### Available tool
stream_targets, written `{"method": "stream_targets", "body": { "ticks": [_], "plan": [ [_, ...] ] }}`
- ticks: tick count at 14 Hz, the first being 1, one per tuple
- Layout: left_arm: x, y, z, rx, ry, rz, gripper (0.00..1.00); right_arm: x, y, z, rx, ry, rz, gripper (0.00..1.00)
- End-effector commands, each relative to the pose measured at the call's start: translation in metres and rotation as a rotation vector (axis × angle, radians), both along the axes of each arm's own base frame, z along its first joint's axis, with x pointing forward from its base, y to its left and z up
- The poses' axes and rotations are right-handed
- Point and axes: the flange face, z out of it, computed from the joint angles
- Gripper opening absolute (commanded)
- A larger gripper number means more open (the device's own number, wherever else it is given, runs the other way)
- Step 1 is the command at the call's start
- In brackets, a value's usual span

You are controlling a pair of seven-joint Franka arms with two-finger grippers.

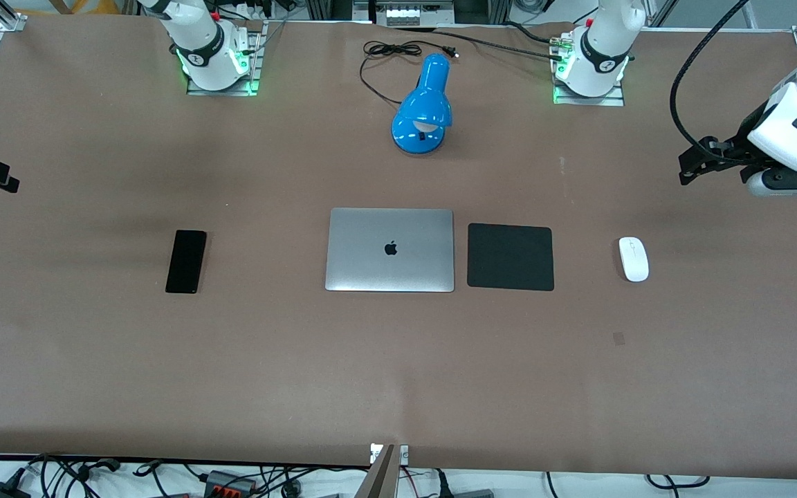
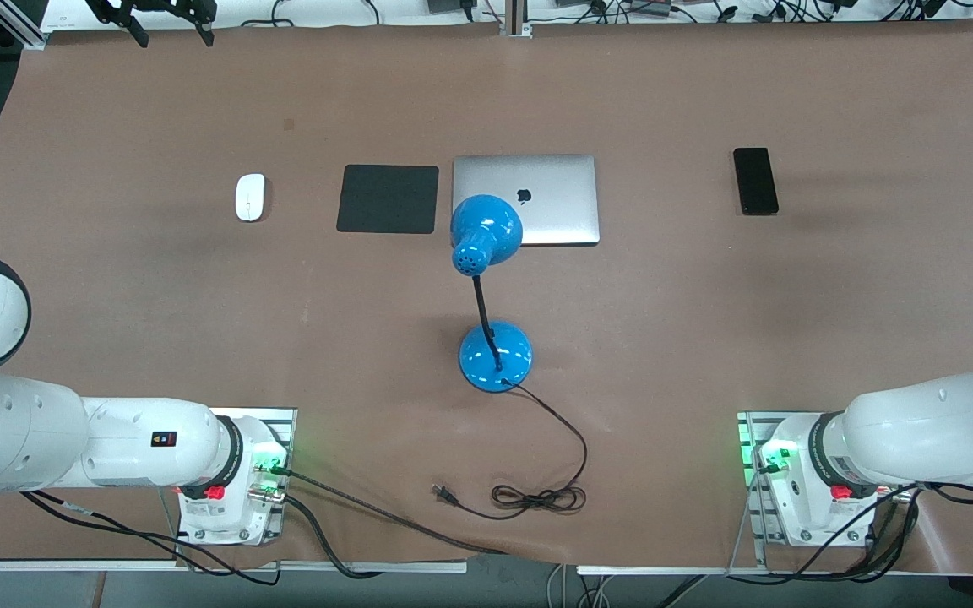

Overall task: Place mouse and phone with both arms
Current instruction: 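Reach the right gripper to the phone while the left gripper reaches the mouse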

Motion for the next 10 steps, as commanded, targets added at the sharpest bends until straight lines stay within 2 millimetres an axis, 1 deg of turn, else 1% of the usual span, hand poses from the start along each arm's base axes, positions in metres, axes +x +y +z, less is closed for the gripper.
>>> {"method": "stream_targets", "body": {
  "ticks": [1,2,3,4,5,6,7,8,9,10],
  "plan": [
    [0.001,-0.001,-0.005,-0.018,0.035,-0.007,1.00,0.020,0.000,-0.030,-0.008,0.026,0.016,1.00],
    [0.002,0.003,-0.017,-0.016,0.091,0.000,1.00,0.031,0.003,-0.049,-0.010,0.033,0.023,1.00],
    [-0.001,0.004,-0.022,-0.019,0.141,0.000,1.00,0.040,0.008,-0.063,-0.013,0.029,0.034,1.00],
    [-0.003,0.004,-0.028,-0.017,0.182,0.000,1.00,0.051,0.014,-0.095,-0.012,0.068,0.045,1.00],
    [0.000,0.006,-0.031,-0.017,0.192,0.003,1.00,0.061,0.020,-0.135,-0.004,0.131,0.053,1.00],
    [0.008,0.006,-0.042,-0.018,0.209,0.002,1.00,0.068,0.029,-0.157,0.020,0.139,0.052,1.00],
    [0.023,0.009,-0.057,-0.019,0.230,0.014,1.00,0.076,0.041,-0.183,0.046,0.149,0.052,1.00],
    [0.035,0.015,-0.061,-0.022,0.230,0.023,1.00,0.081,0.049,-0.206,0.052,0.168,0.057,1.00],
    [0.042,0.020,-0.068,-0.013,0.237,0.029,1.00,0.085,0.063,-0.238,0.048,0.187,0.070,1.00],
    [0.048,0.031,-0.084,-0.014,0.265,0.040,1.00,0.082,0.072,-0.265,0.041,0.183,0.039,1.00]
  ]
}}
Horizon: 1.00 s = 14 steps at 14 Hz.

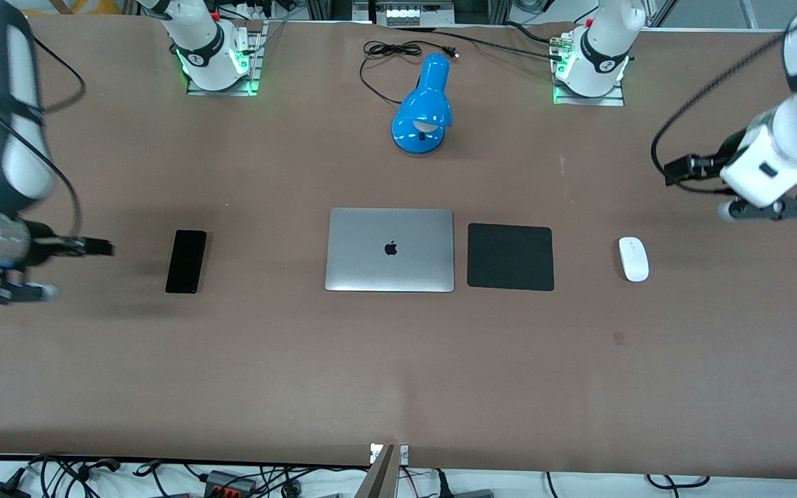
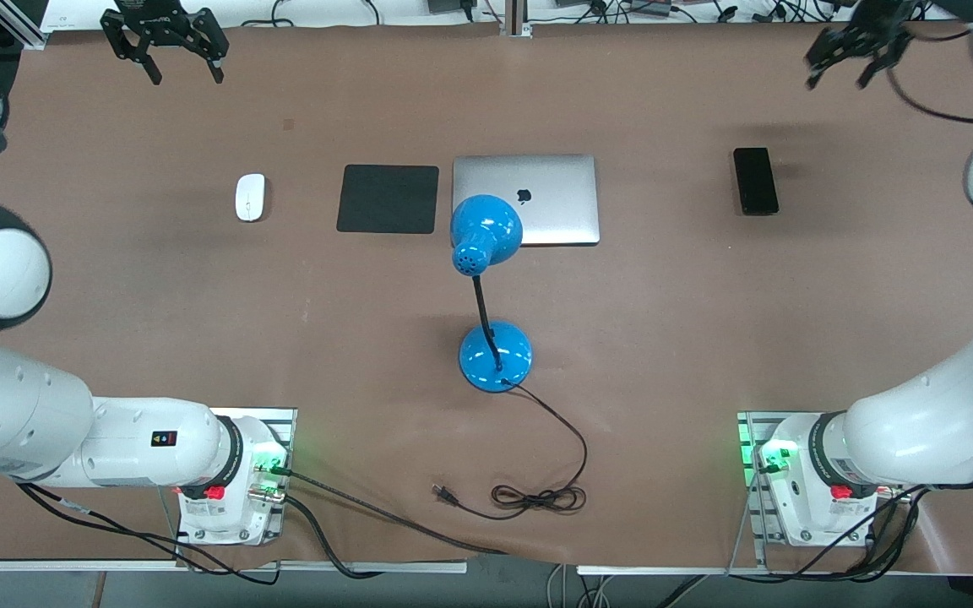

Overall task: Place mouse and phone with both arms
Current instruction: 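Reach the right gripper to the phone while the left gripper reaches the mouse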

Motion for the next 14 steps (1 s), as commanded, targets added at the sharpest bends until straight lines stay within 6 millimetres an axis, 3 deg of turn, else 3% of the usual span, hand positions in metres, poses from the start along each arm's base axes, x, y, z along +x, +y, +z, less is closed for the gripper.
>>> {"method": "stream_targets", "body": {
  "ticks": [1,2,4,6,9,14],
  "plan": [
    [0.028,0.028,-0.033,-0.018,0.060,0.027,1.00,-0.007,0.023,-0.058,-0.014,-0.017,-0.064,1.00],
    [0.037,0.037,-0.063,-0.023,0.096,0.029,1.00,-0.014,0.032,-0.079,-0.020,-0.034,-0.072,1.00],
    [0.053,0.052,-0.111,-0.037,0.085,0.022,1.00,-0.027,0.038,-0.103,-0.028,-0.046,-0.086,1.00],
    [0.056,0.067,-0.156,-0.039,0.042,0.015,1.00,-0.039,0.047,-0.123,-0.052,-0.043,-0.155,1.00],
    [0.035,0.071,-0.226,-0.054,-0.004,-0.035,1.00,-0.052,0.049,-0.144,-0.056,-0.072,-0.160,1.00],
    [-0.005,0.070,-0.304,-0.051,-0.196,-0.090,1.00,-0.070,0.046,-0.169,-0.059,-0.084,-0.163,1.00]
  ]
}}
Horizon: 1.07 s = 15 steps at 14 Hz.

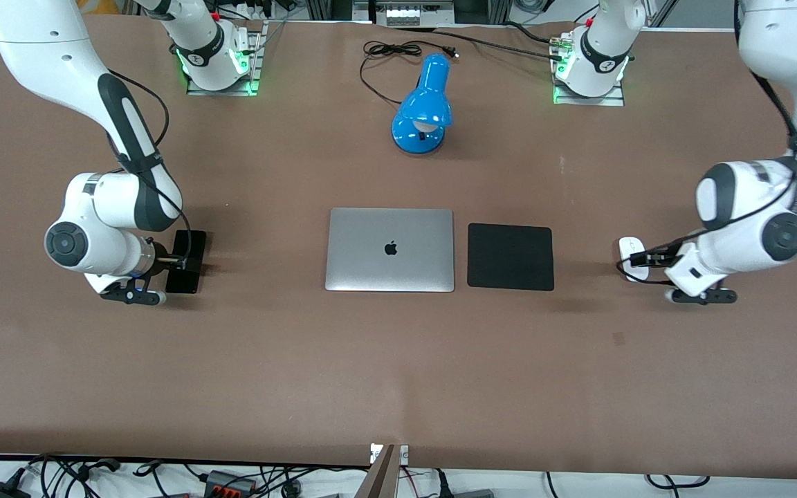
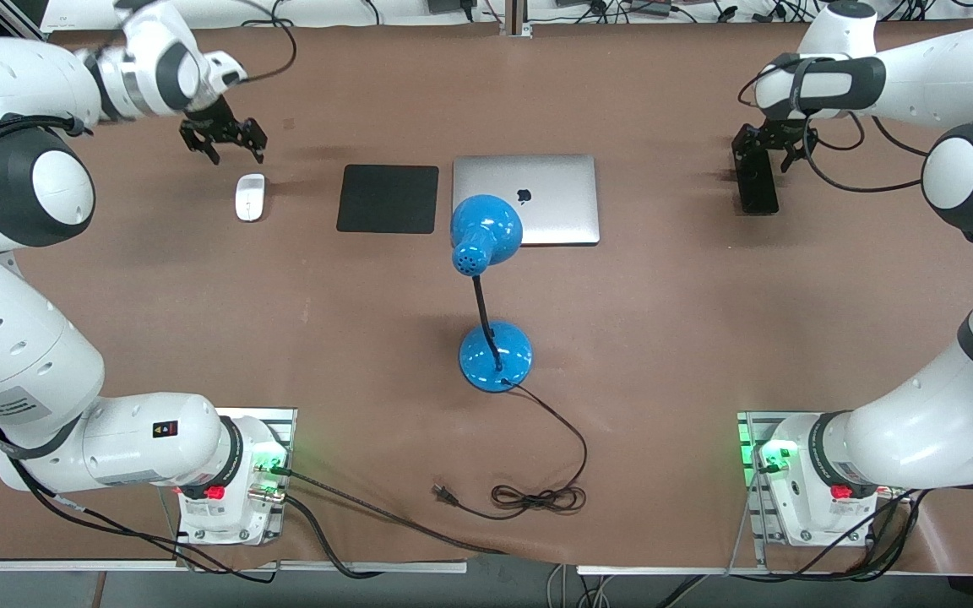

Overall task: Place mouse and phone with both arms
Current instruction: 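Grasp the phone with the right gripper while the left gripper grasps the mouse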

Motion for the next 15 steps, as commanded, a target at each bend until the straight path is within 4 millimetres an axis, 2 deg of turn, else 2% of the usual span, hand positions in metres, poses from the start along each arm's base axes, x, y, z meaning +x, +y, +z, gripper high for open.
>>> {"method": "stream_targets", "body": {
  "ticks": [1,6,8,9,11,13,14,15],
  "plan": [
    [-0.033,0.000,-0.020,0.003,-0.105,-0.051,1.00,-0.012,0.001,0.004,0.002,-0.016,-0.018,1.00],
    [-0.042,0.000,-0.039,0.001,-0.129,-0.071,1.00,-0.018,0.000,-0.007,0.000,-0.036,-0.020,1.00],
    [-0.047,0.010,-0.050,0.000,-0.118,-0.055,0.99,-0.020,-0.002,-0.011,-0.001,-0.039,-0.023,1.00],
    [-0.048,0.010,-0.054,-0.001,-0.119,-0.057,0.94,-0.020,-0.002,-0.013,-0.002,-0.036,-0.023,1.00],
    [-0.048,0.010,-0.053,-0.002,-0.119,-0.052,0.67,-0.020,-0.001,-0.014,-0.002,-0.038,-0.021,1.00],
    [-0.048,0.008,-0.052,-0.003,-0.114,-0.043,0.45,-0.023,-0.001,-0.018,-0.003,-0.047,-0.021,1.00],
    [-0.049,0.005,-0.052,-0.006,-0.101,-0.045,0.37,-0.024,-0.002,-0.020,-0.004,-0.056,-0.021,1.00],
    [-0.044,0.004,-0.043,-0.005,-0.110,-0.045,0.36,-0.025,-0.002,-0.021,-0.004,-0.065,-0.022,1.00]
  ]
}}
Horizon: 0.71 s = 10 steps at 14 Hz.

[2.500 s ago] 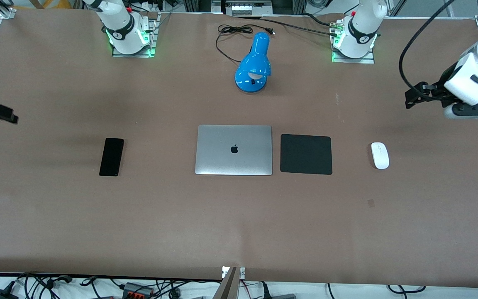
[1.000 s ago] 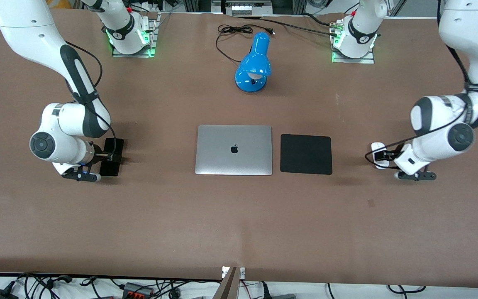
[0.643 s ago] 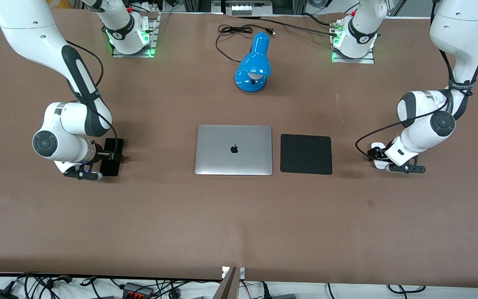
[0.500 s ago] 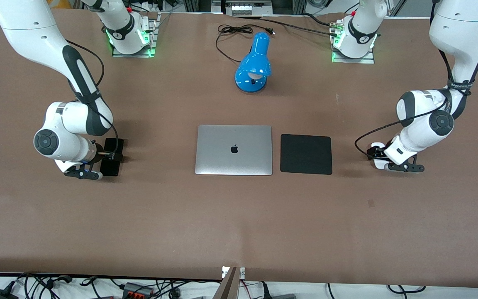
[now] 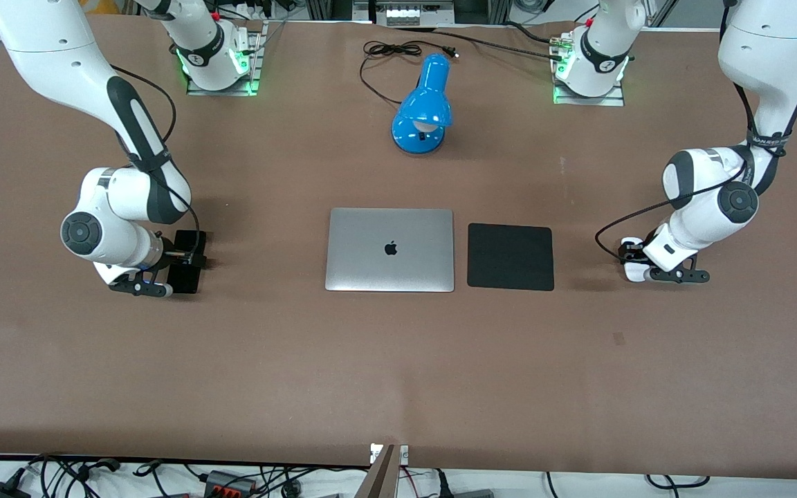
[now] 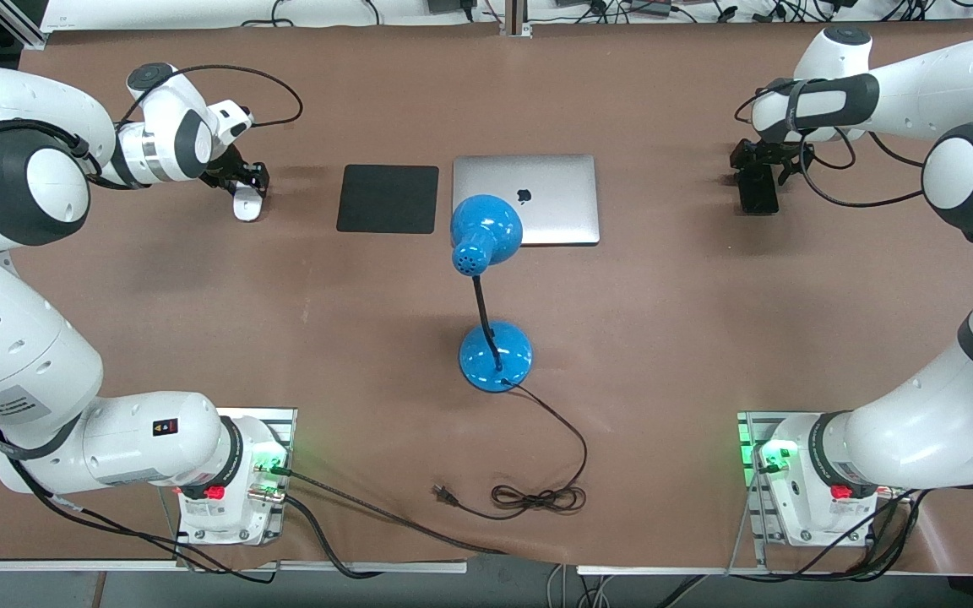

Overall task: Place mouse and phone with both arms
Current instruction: 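Grasp the phone with the right gripper while the left gripper grasps the mouse, then carry the phone toward the laptop while the left gripper carries the mouse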

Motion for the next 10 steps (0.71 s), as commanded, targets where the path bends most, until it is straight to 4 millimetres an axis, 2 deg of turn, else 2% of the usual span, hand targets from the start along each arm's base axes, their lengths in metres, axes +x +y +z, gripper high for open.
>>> {"method": "stream_targets", "body": {
  "ticks": [1,2,4,5,6,7,8,10],
  "plan": [
    [0.013,-0.005,0.030,0.002,-0.045,-0.022,0.36,-0.009,0.002,0.001,0.002,-0.025,-0.013,0.79],
    [0.024,-0.011,0.056,0.004,-0.056,-0.034,0.36,-0.008,0.003,0.003,0.002,-0.029,-0.012,0.50],
    [0.052,-0.040,0.109,-0.009,0.006,-0.060,0.36,-0.004,0.004,0.007,0.003,-0.039,-0.019,0.17],
    [0.066,-0.057,0.136,-0.017,0.058,-0.048,0.36,0.002,0.009,0.014,0.005,-0.052,-0.014,0.14],
    [0.076,-0.084,0.155,-0.024,0.093,-0.048,0.36,0.008,0.025,0.020,0.010,-0.066,-0.011,0.14],
    [0.082,-0.106,0.164,-0.026,0.108,-0.041,0.36,0.011,0.043,0.023,0.012,-0.076,-0.021,0.15],
    [0.080,-0.137,0.165,-0.021,0.113,-0.036,0.36,0.015,0.073,0.030,0.027,-0.093,-0.009,0.15],
    [0.068,-0.205,0.139,-0.011,0.148,-0.059,0.36,0.018,0.127,0.041,0.049,-0.118,0.007,0.15]
  ]
}}
